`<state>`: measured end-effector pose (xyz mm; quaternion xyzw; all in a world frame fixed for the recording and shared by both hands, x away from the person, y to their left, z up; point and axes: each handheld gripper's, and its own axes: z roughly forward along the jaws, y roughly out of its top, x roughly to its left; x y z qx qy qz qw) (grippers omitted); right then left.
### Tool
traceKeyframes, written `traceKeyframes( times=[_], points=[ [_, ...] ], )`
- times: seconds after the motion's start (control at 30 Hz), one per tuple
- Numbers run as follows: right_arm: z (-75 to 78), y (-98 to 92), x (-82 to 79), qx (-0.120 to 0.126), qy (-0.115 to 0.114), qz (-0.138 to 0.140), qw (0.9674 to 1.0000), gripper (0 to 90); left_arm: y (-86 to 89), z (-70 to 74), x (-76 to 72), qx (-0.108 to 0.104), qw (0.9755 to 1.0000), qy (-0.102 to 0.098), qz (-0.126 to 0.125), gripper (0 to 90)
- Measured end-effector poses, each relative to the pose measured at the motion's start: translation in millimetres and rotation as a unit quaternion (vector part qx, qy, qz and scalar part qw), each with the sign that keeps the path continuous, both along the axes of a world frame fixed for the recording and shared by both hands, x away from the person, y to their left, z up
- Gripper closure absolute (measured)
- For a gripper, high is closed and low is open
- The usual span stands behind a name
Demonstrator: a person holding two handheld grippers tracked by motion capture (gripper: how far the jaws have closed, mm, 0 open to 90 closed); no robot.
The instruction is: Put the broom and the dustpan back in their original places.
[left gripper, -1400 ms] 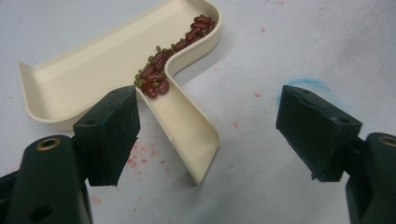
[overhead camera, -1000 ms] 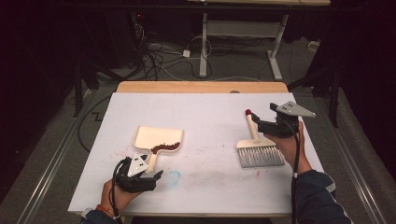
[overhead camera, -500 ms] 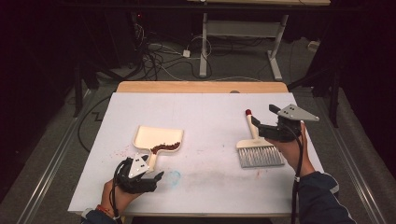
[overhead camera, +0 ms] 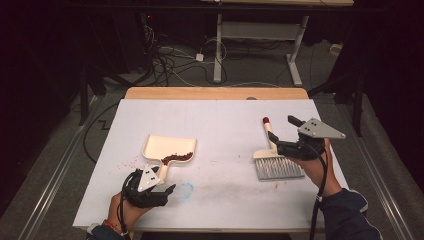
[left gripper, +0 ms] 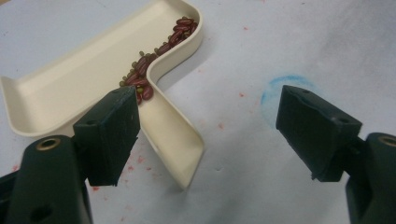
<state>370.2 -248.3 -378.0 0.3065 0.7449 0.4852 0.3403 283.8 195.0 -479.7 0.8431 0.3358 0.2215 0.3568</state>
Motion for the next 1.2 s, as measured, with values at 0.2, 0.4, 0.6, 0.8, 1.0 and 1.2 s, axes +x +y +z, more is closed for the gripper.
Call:
traceKeyframes(
  times=[0.2, 0.4, 0.6, 0.8, 1.0, 1.2],
  points=[
    [-0.9, -1.0, -7.2, -0.007, -0.007, 0.004, 0.9999, 18.2, 0.3, 0.5, -0.3, -0.003, 1.0000, -0.001, -0.002, 21.5],
    [-4.0, -2.9, -12.9, -0.015, -0.010, 0.003, 0.9998, 18.0, 0.1, 0.3, -0.3, -0.001, 1.0000, -0.001, -0.002, 21.5],
    [-5.6, -6.5, -20.5, -0.013, -0.017, 0.006, 0.9997, 18.0, 0.6, 1.3, -0.8, -0.001, 1.0000, -0.008, -0.001, 21.5],
    [-8.1, -9.4, -28.5, -0.019, -0.018, 0.009, 0.9996, 18.0, 0.3, 0.7, -0.8, 0.000, 1.0000, -0.006, -0.002, 21.5],
    [-11.4, -12.6, -35.9, -0.023, -0.020, 0.011, 0.9995, 18.0, 0.1, 0.5, -0.9, 0.001, 1.0000, -0.006, -0.002, 21.5],
    [-16.6, -15.8, -41.7, -0.030, -0.021, 0.015, 0.9992, 17.9, -0.3, 0.6, -1.1, 0.003, 1.0000, -0.006, -0.004, 21.5]
  ],
)
